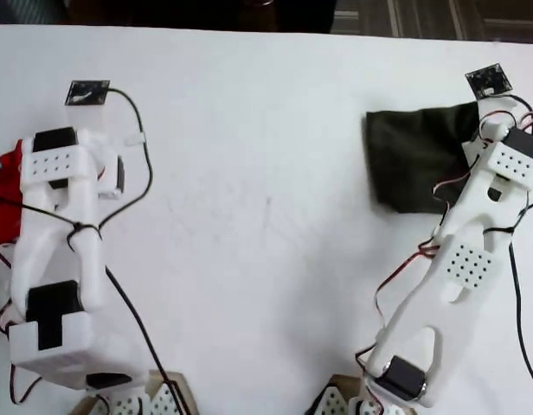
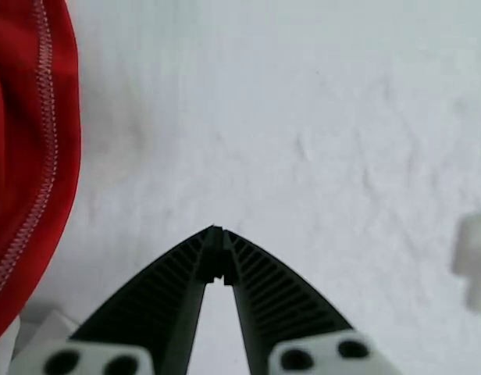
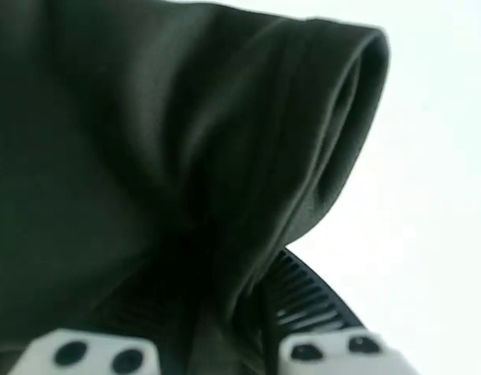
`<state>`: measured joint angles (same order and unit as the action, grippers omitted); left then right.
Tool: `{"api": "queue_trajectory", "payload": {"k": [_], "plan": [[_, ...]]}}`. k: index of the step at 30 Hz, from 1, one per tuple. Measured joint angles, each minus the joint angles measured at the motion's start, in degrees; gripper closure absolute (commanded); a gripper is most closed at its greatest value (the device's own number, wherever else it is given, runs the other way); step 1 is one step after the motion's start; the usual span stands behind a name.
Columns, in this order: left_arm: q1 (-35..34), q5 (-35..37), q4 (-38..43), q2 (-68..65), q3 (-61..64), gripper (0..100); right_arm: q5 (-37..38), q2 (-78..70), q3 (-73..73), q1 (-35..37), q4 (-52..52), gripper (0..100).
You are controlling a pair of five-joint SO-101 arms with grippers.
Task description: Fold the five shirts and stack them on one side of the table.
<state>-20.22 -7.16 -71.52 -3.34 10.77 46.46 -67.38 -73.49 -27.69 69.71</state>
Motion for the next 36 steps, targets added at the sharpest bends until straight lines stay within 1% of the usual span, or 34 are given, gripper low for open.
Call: {"api": "queue_trajectory", "payload": {"k": [4,5,9,11,15,23,28,33,36], "plan": [[0.00,0.00,0.00,0.00,0.00,97,0.00,0.00,0.00,0.00,0.00,97.4],[0.00,0.00,0.00,0.00,0.00,97,0.00,-0.53,0.00,0.00,0.00,95.9],[0.00,0.00,0.00,0.00,0.00,97,-0.09,-2.37,0.00,-0.09,-0.35,80.9],[0.00,0.00,0.00,0.00,0.00,97,-0.18,-3.16,-0.09,-0.09,-0.35,76.4],[0.00,0.00,0.00,0.00,0.00,97,-3.52,-3.43,-0.09,-0.09,-1.32,76.7],[0.00,0.00,0.00,0.00,0.00,97,-13.63,-2.90,-0.09,-0.88,-4.22,76.4],[0.00,-0.09,0.00,0.00,0.00,97,-16.09,0.88,0.00,-1.14,-4.31,71.1],[0.00,-0.09,0.00,0.00,0.00,97,-18.55,4.31,0.00,-1.14,-4.31,71.1],[0.00,-0.09,0.00,0.00,0.00,97,-18.90,6.51,0.00,-0.97,-1.93,71.1]]}}
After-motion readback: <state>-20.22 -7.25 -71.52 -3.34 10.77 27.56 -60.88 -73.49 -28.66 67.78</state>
